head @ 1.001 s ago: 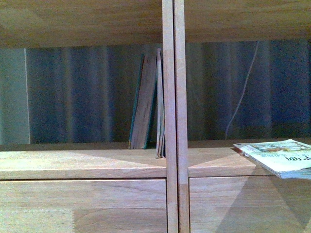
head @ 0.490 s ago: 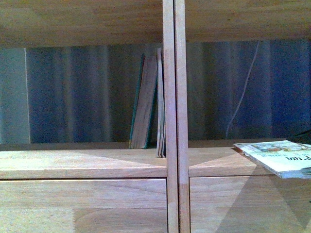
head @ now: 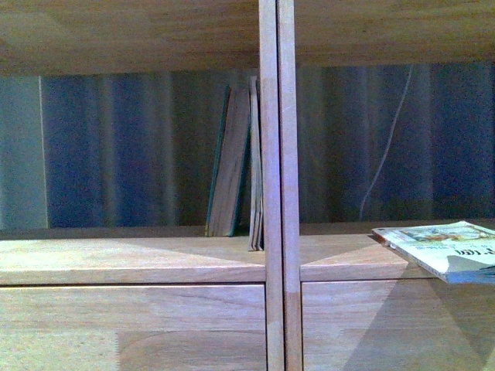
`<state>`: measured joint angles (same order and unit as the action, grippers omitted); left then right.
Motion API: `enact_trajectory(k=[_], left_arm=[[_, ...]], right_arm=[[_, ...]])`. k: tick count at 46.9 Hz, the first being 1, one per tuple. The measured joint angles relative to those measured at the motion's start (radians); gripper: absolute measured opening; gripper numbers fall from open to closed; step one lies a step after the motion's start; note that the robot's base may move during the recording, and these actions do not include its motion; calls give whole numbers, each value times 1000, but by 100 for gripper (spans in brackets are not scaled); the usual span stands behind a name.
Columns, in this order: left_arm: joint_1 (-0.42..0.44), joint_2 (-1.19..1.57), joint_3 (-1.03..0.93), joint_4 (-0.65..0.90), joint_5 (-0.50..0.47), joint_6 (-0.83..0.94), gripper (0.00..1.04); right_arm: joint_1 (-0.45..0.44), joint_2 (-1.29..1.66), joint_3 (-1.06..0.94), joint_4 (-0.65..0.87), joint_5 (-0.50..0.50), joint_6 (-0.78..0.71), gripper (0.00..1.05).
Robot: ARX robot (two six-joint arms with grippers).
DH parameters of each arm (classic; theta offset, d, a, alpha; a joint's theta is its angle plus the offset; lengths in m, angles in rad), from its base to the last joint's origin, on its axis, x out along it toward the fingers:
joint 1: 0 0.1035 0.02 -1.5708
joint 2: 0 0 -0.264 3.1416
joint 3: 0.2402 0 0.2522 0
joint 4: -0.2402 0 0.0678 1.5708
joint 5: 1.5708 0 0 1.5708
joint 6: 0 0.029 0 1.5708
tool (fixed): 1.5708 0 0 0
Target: Organize books on shelf
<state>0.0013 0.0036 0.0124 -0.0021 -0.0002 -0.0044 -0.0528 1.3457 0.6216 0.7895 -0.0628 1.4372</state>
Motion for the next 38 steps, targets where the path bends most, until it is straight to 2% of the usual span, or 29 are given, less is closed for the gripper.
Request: enact_trajectory(k=[5, 17, 25, 31, 38], left_arm=[[0, 0, 0, 0, 0, 0, 97], [0, 0, 0, 0, 0, 0, 97], [0, 0, 0, 0, 0, 0, 97], [0, 0, 0, 0, 0, 0, 97], [0, 0, 0, 0, 0, 0, 97]], right_arm=[[2, 7, 0, 7, 8, 26, 94], [31, 26, -3, 48, 31, 45, 61], [24, 34, -32, 84, 48, 49, 28], [-4, 26, -54, 95, 29, 60, 11], [-80, -34, -77, 89, -43, 74, 7]])
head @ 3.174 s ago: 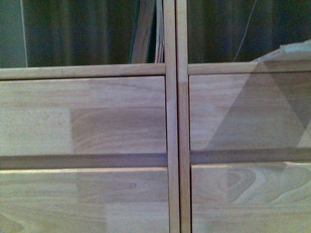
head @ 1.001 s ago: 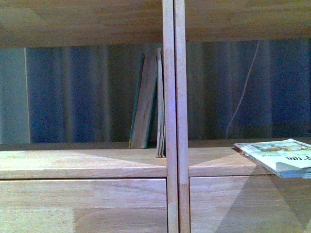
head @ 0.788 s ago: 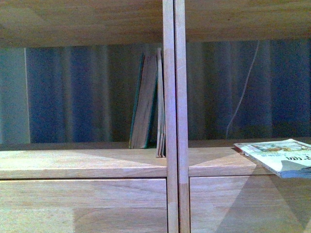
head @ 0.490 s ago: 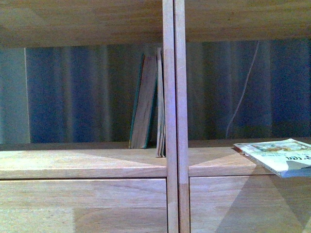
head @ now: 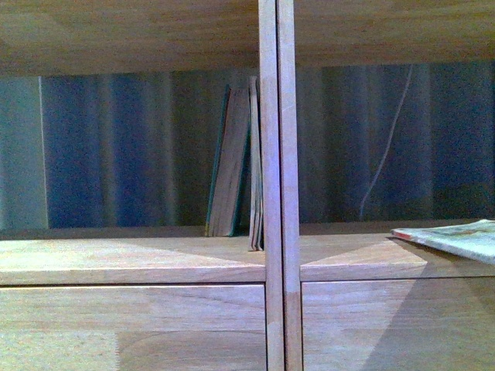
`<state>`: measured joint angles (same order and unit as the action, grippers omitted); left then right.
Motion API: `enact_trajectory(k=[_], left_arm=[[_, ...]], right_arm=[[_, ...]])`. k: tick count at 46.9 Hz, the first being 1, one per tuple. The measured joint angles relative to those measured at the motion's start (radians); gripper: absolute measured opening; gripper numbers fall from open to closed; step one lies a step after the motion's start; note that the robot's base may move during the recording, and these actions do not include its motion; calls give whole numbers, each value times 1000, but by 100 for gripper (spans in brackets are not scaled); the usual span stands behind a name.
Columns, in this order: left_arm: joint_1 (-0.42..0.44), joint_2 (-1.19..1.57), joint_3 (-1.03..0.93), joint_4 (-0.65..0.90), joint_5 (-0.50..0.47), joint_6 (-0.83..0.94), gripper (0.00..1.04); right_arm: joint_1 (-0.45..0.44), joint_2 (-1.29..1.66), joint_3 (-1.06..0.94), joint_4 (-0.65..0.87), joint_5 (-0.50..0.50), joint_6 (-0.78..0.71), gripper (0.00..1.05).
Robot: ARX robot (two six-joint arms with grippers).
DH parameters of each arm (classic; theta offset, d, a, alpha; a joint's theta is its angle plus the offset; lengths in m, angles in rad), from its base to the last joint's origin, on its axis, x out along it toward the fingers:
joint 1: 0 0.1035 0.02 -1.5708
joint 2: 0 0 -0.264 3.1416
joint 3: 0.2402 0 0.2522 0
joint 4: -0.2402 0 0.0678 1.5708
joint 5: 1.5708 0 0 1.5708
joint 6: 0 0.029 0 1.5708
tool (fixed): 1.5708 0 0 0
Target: Organize books on shelf
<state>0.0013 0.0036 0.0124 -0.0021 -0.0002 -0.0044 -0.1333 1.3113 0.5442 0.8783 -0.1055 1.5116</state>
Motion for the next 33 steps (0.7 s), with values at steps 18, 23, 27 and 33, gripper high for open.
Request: enact_trajectory(k=[18, 23, 27, 33], left_arm=[[478, 1078, 336, 984, 838, -287, 97], [432, 1168, 488, 927, 803, -377, 97], [399, 1193, 571, 894, 792, -437, 97], [307, 1244, 746, 838, 792, -616, 97]], right_arm=[[-233, -279, 74, -44, -190, 78, 7], [-218, -327, 100, -41, -202, 87, 7], [-196, -351, 106, -27, -201, 86, 7], [-114, -396, 108, 45, -201, 66, 7]])
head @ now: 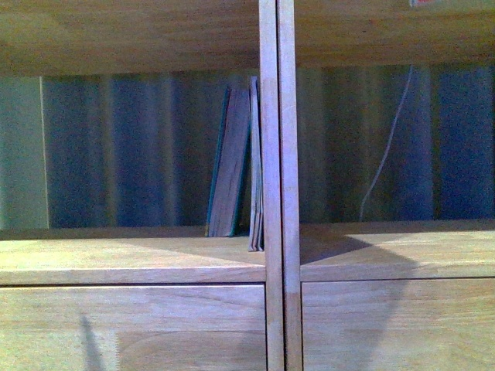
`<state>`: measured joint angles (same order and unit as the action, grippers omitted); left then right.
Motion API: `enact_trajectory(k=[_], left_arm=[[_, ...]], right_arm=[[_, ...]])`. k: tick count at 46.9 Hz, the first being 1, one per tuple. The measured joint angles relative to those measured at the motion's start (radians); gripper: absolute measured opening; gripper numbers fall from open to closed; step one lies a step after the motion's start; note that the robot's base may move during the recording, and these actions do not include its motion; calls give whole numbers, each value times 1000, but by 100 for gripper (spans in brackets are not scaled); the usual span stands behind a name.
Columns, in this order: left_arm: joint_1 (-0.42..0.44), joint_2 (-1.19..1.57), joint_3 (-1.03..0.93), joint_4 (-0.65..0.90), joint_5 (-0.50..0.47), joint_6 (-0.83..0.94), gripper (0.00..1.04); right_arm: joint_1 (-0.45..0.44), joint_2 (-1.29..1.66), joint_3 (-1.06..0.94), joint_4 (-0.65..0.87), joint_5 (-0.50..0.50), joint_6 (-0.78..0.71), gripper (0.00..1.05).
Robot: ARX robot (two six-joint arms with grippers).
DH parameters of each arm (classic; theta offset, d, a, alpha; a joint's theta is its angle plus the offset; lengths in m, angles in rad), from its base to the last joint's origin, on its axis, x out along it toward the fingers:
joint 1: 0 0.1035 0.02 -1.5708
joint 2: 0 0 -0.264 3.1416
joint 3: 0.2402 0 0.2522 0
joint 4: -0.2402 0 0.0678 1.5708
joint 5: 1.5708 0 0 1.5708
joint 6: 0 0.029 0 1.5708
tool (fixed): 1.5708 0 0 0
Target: Organize books on shelf
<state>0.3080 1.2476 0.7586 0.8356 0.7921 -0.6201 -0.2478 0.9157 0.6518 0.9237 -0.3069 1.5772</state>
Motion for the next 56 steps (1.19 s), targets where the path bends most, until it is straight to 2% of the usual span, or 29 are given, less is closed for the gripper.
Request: enact_trajectory(k=[8, 16, 18, 26, 32, 42, 56], left_arm=[[-88, 49, 116, 43, 18, -213, 97], [-246, 76, 164, 260, 71, -538, 97], [-290, 70, 164, 264, 65, -580, 97], [-453, 46, 163, 203, 15, -587, 97], [-523, 46, 163, 198, -5, -583, 97], [-598, 40, 162, 235, -14, -576, 97], [-632, 36, 161, 234, -32, -570, 97]], right_arm=[[114, -31, 0, 71, 10, -48, 7], [345, -16, 12, 74, 64, -177, 7], [401, -6, 15, 77, 77, -204, 7], [573, 35, 33, 86, 105, -314, 7], [634, 65, 41, 91, 109, -360, 7], [698, 115, 41, 118, 122, -383, 7], [824, 122, 40, 142, 131, -397, 7]])
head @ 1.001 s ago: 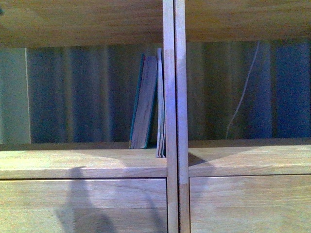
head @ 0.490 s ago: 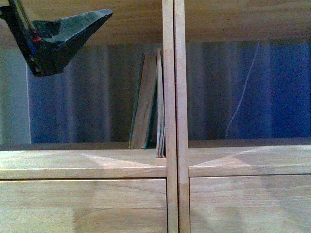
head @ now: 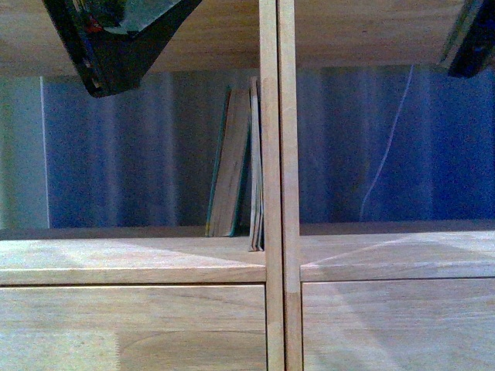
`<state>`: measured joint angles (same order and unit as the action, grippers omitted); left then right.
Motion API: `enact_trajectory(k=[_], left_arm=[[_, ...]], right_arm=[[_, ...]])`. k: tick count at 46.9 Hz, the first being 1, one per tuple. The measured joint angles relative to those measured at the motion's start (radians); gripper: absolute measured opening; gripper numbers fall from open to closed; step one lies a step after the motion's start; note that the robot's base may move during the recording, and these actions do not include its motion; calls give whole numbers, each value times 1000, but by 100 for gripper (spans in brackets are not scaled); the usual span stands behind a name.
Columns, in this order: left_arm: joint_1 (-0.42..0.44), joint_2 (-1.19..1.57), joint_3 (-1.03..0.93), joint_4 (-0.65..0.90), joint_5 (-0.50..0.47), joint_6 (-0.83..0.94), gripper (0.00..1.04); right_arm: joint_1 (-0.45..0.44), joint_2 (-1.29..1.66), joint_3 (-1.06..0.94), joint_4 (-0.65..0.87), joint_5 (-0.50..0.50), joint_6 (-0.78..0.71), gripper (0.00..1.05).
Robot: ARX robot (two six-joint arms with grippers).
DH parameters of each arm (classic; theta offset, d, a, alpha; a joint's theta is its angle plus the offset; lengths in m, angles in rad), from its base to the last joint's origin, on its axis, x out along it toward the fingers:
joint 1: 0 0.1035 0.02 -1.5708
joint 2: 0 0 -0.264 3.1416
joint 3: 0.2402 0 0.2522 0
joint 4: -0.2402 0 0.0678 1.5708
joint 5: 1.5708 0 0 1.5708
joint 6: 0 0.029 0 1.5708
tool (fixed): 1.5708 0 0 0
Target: Organize books on shelf
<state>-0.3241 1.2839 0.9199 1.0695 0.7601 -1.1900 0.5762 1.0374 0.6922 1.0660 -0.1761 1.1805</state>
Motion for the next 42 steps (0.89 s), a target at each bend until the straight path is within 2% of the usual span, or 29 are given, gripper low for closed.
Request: enact_trajectory(k=[3, 10, 22, 25, 36, 42], left_arm=[[-5, -3, -2, 3, -3, 0, 90], [-16, -34, -25, 67, 2, -8, 60], [-13, -73, -43, 90, 3, -16, 16], [-12, -78, -46, 91, 5, -21, 8], [0, -132, -78, 68, 3, 8, 7], [60, -197, -131, 76, 8, 19, 7]], right_arm=[[20, 10, 0, 16, 3, 1, 7], [65, 51, -19, 106, 38, 36, 7], [106, 90, -23, 145, 36, 46, 7], [113, 90, -26, 151, 40, 42, 19], [126, 87, -36, 146, 29, 32, 57], [79, 50, -72, 79, 5, -7, 79]])
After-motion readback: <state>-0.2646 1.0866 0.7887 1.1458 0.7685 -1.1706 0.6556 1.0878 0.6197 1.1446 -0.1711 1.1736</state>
